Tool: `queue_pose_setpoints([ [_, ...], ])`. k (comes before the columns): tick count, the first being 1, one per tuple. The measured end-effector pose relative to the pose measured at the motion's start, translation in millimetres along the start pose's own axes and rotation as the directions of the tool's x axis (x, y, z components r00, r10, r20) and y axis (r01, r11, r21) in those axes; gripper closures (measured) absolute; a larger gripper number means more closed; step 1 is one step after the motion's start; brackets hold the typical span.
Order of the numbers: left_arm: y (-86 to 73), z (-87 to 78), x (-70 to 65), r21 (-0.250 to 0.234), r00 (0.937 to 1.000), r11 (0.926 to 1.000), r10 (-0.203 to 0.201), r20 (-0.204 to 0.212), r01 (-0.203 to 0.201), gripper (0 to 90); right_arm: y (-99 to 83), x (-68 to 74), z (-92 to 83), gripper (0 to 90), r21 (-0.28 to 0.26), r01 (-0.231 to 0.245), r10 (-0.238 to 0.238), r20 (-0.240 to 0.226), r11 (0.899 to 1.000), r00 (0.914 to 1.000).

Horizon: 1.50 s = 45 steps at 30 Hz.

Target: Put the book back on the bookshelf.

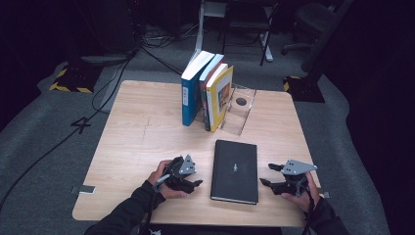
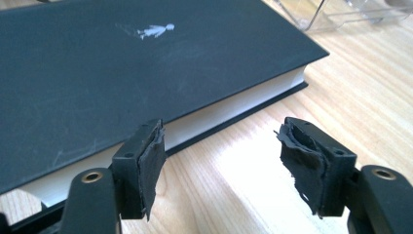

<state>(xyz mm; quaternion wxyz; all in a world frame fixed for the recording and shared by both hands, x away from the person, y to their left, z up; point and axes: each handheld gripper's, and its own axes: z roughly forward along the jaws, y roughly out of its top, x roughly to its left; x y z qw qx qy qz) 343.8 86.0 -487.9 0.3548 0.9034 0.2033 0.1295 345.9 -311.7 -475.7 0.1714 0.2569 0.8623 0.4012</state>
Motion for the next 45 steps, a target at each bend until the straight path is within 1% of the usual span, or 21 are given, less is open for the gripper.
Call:
queue_pose_setpoints([
  [2, -5.1, -2.8, -3.0, -0.008, 0.9995, 0.9997, -0.022, 0.024, 0.023, 29.8, -1.8, -0.4, 1.0, 32.9, 0.011, -0.001, 0.001, -0.005, 1.000, 1.0000],
  [3, -8.0, -4.3, -5.5, -0.006, 0.9993, 0.9997, -0.025, 0.028, 0.025, 28.5, -3.3, -1.1, 1.5, 32.5, 0.025, -0.003, 0.003, -0.011, 1.000, 0.9999],
  [4, -9.4, -4.9, -6.7, -0.008, 0.9989, 0.9996, -0.025, 0.039, 0.026, 27.8, -4.1, -1.5, 2.0, 32.4, 0.029, -0.007, 0.007, -0.015, 1.000, 0.9999],
  [5, -9.4, -4.9, -6.7, -0.008, 0.9989, 0.9996, -0.025, 0.039, 0.026, 27.0, -4.1, -1.5, 2.0, 32.4, 0.029, -0.007, 0.007, -0.015, 1.000, 0.9999],
  [7, -11.7, -5.2, -9.8, -0.008, 0.9976, 0.9993, -0.035, 0.059, 0.036, 26.5, -5.6, -1.7, 3.0, 31.9, 0.040, -0.007, 0.008, -0.017, 0.999, 0.9998],
  [8, -12.7, -5.2, -11.3, -0.005, 0.9971, 0.9994, -0.035, 0.068, 0.035, 25.5, -6.8, -1.7, 4.3, 31.3, 0.049, -0.005, 0.006, -0.025, 0.999, 0.9997],
  [11, -14.6, -4.7, -16.6, -0.001, 0.9956, 0.9996, -0.028, 0.090, 0.028, 24.4, -7.6, -1.1, 5.9, 30.5, 0.062, -0.003, 0.004, -0.030, 0.998, 0.9995],
  [13, -15.5, -4.2, -18.8, 0.001, 0.9948, 0.9996, -0.028, 0.098, 0.028, 24.1, -8.3, -0.4, 7.9, 30.2, 0.078, 0.005, -0.002, -0.041, 0.997, 0.9992],
  [14, -16.2, -3.5, -20.0, 0.006, 0.9939, 0.9997, -0.026, 0.107, 0.025, 23.9, -9.0, 0.6, 10.0, 30.1, 0.087, 0.012, -0.007, -0.055, 0.996, 0.9985],
  [15, -16.7, -2.8, -21.5, 0.009, 0.9933, 0.9997, -0.022, 0.113, 0.021, 23.9, -9.0, 0.6, 10.0, 30.1, 0.087, 0.012, -0.007, -0.055, 0.996, 0.9985],
  [18, -17.1, -0.7, -23.8, 0.015, 0.9907, 0.9997, -0.020, 0.135, 0.018, 22.6, -9.4, 3.1, 13.4, 29.9, 0.107, 0.033, -0.026, -0.070, 0.994, 0.9972],
  [21, -17.6, 0.5, -24.8, 0.012, 0.9905, 0.9997, -0.022, 0.136, 0.020, 21.7, -8.8, 5.7, 15.1, 29.7, 0.110, 0.049, -0.039, -0.094, 0.993, 0.9948],
  [22, -17.6, 0.5, -24.8, 0.012, 0.9905, 0.9997, -0.022, 0.136, 0.020, 21.3, -8.8, 5.7, 15.1, 29.7, 0.110, 0.049, -0.039, -0.094, 0.993, 0.9948],
  [23, -18.4, 1.0, -24.2, -0.001, 0.9900, 0.9996, -0.029, 0.138, 0.030, 21.2, -8.4, 7.5, 16.7, 29.6, 0.109, 0.058, -0.046, -0.108, 0.992, 0.9931],
  [25, -18.6, 1.3, -24.5, -0.004, 0.9902, 0.9995, -0.029, 0.136, 0.030, 21.0, -8.4, 8.5, 17.2, 29.6, 0.106, 0.060, -0.048, -0.114, 0.993, 0.9924],
  [27, -18.1, 2.1, -25.4, 0.002, 0.9923, 0.9997, -0.024, 0.121, 0.024, 20.5, -8.1, 10.0, 18.5, 29.6, 0.110, 0.070, -0.057, -0.122, 0.991, 0.9909],
  [30, -17.4, 3.1, -25.0, 0.002, 0.9923, 0.9997, -0.023, 0.122, 0.023, 18.3, -7.5, 13.2, 21.1, 29.8, 0.111, 0.087, -0.072, -0.137, 0.990, 0.9879],
  [38, -16.4, 4.7, -22.5, 0.004, 0.9917, 0.9999, -0.014, 0.128, 0.014, 16.3, -6.8, 14.1, 19.6, 29.7, 0.093, 0.100, -0.087, -0.131, 0.991, 0.9876],
  [40, -16.3, 4.8, -22.2, 0.004, 0.9915, 0.9999, -0.013, 0.130, 0.012, 16.0, -6.4, 13.7, 18.5, 29.8, 0.085, 0.095, -0.084, -0.130, 0.992, 0.9879],
  [45, -16.0, 5.2, -21.0, 0.004, 0.9914, 0.9999, -0.015, 0.130, 0.015, 16.0, -6.3, 13.9, 18.2, 30.0, 0.082, 0.094, -0.083, -0.128, 0.992, 0.9882],
])
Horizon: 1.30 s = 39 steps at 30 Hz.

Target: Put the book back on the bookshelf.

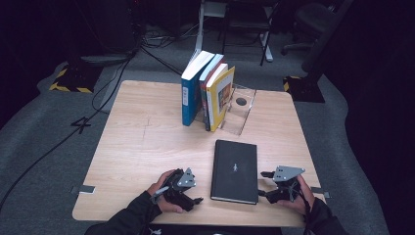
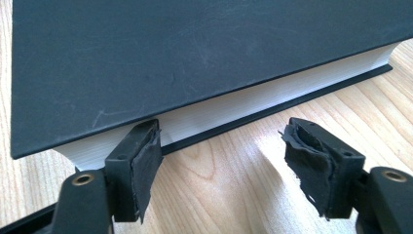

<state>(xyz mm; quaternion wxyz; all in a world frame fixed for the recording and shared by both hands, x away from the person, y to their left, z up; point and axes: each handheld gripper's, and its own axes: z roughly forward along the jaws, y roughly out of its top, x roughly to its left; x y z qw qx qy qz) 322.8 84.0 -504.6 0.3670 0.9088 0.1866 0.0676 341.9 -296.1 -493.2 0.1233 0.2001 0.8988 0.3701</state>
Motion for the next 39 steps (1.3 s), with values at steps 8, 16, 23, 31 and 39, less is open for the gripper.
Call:
queue_pose_setpoints([
  [8, 0.0, -0.2, 0.8, 0.004, 1.0000, 1.0000, -0.003, -0.007, 0.003, 16.0, 7.1, 5.2, -0.2, 31.0, -0.035, -0.003, 0.003, -0.008, 0.999, 1.0000],
  [16, 0.3, 0.0, 1.6, 0.002, 0.9999, 1.0000, -0.003, -0.010, 0.003, 16.0, 11.3, 9.5, 3.3, 31.0, -0.043, -0.001, 0.001, -0.012, 0.999, 0.9999],
  [23, 0.6, 0.4, 3.0, 0.002, 0.9998, 0.9999, -0.014, -0.015, 0.014, 15.5, 9.7, 8.2, 7.2, 31.6, -0.012, 0.005, -0.005, -0.023, 1.000, 0.9997],
  [31, 1.7, 1.4, 4.7, 0.002, 0.9993, 0.9996, -0.028, -0.027, 0.028, 15.4, 10.3, 9.7, 9.8, 31.0, -0.013, 0.018, -0.019, -0.025, 1.000, 0.9995],
  [39, 1.6, 1.3, 4.9, 0.003, 0.9993, 0.9996, -0.028, -0.026, 0.028, 15.4, 13.7, 12.3, 11.1, 30.9, -0.040, 0.009, -0.010, -0.030, 0.999, 0.9995],
])
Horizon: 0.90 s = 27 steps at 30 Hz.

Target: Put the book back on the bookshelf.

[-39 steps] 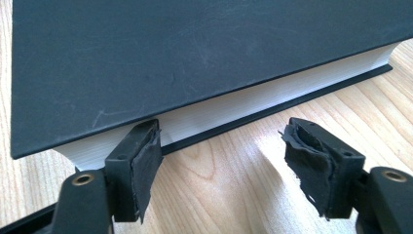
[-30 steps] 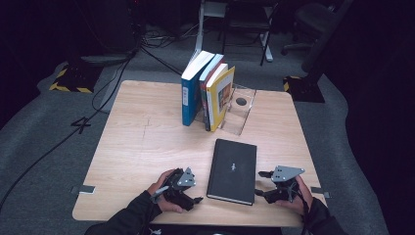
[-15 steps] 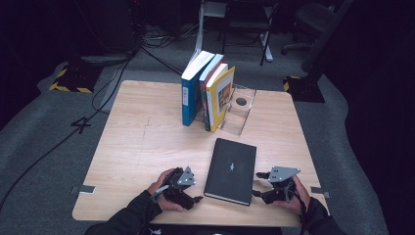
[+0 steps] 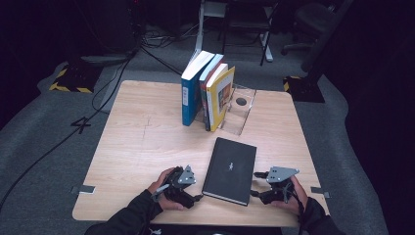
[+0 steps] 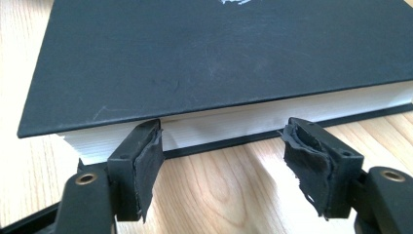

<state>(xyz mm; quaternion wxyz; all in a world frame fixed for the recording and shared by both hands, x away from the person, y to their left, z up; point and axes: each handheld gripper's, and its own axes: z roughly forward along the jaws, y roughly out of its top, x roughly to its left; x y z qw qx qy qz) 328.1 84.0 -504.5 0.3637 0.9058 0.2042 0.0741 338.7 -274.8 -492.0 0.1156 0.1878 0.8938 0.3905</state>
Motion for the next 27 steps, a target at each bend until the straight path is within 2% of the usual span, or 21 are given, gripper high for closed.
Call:
queue_pose_setpoints([
  [10, -0.2, -0.1, 0.3, -0.002, 1.0000, 1.0000, 0.002, 0.003, -0.002, 15.5, 8.4, 5.8, 8.0, 30.7, -0.026, -0.016, 0.016, -0.008, 1.000, 0.9998],
  [18, -1.4, -2.6, 0.4, 0.007, 0.9999, 0.9999, -0.012, -0.003, 0.012, 15.6, 16.1, 12.4, 11.5, 30.5, -0.075, -0.031, 0.033, 0.019, 0.997, 0.9993],
  [22, -2.7, -5.8, 2.0, 0.008, 0.9997, 0.9997, -0.023, 0.006, 0.023, 16.4, 19.0, 14.5, 12.6, 30.5, -0.081, -0.036, 0.039, 0.030, 0.996, 0.9988],
  [24, -2.4, -9.6, 1.9, 0.002, 0.9997, 0.9997, -0.024, 0.005, 0.024, 16.6, 22.8, 16.8, 13.3, 30.5, -0.094, -0.038, 0.043, 0.043, 0.995, 0.9982],
  [27, 0.6, -19.4, 0.8, -0.039, 0.9997, 0.9990, -0.023, -0.008, 0.022, 16.4, 28.0, 18.8, 13.2, 30.5, -0.111, -0.047, 0.053, 0.056, 0.993, 0.9970],
])
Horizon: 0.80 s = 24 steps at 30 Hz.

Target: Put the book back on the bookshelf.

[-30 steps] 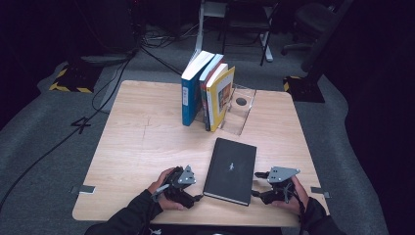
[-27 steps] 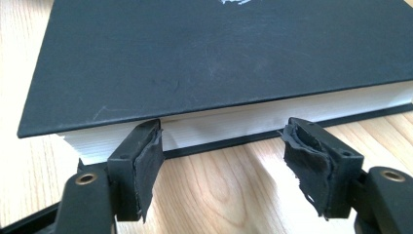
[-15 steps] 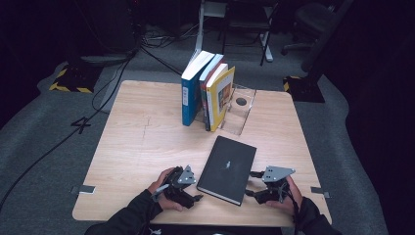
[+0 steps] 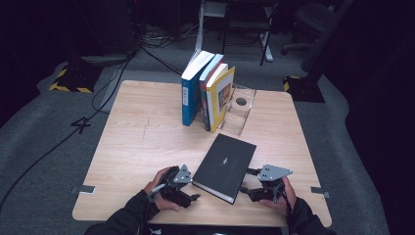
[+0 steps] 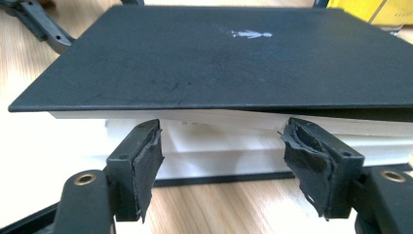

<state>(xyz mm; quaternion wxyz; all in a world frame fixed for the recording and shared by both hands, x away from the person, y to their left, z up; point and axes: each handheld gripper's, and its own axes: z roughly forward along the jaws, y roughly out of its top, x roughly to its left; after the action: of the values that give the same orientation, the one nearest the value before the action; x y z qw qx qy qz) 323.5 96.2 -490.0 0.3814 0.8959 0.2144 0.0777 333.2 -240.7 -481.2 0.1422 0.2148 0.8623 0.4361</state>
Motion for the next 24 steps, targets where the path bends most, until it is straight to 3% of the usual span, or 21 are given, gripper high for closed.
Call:
queue_pose_setpoints([
  [7, 12.4, -13.0, -5.8, -0.064, 0.9982, 0.9966, 0.051, -0.030, -0.053, 17.2, 13.3, 4.0, 2.1, 30.5, -0.024, -0.018, 0.019, 0.031, 1.000, 0.9994],
  [11, 19.3, -11.7, -7.3, -0.078, 0.9972, 0.9944, 0.068, -0.031, -0.071, 17.3, 18.8, 5.7, 5.0, 30.8, -0.027, -0.014, 0.015, 0.045, 1.000, 0.9989],
  [13, 24.9, -7.7, -9.5, -0.074, 0.9950, 0.9924, 0.097, -0.025, -0.099, 17.9, 23.5, 7.2, 7.8, 31.3, -0.029, -0.015, 0.017, 0.058, 0.999, 0.9982],
  [17, 28.6, -2.4, -11.4, -0.066, 0.9937, 0.9916, 0.111, -0.020, -0.112, 17.7, 28.2, 7.4, 9.8, 31.6, -0.042, -0.027, 0.030, 0.062, 0.999, 0.9976],
  [19, 32.1, 2.1, -12.1, -0.051, 0.9897, 0.9895, 0.132, -0.054, -0.135, 17.1, 32.8, 7.9, 11.7, 31.8, -0.055, -0.030, 0.033, 0.068, 0.998, 0.9971],
  [24, 38.6, 7.0, -8.9, -0.060, 0.9884, 0.9897, 0.125, -0.087, -0.130, 16.2, 41.6, 8.9, 15.9, 31.9, -0.064, -0.022, 0.027, 0.086, 0.998, 0.9960],
])
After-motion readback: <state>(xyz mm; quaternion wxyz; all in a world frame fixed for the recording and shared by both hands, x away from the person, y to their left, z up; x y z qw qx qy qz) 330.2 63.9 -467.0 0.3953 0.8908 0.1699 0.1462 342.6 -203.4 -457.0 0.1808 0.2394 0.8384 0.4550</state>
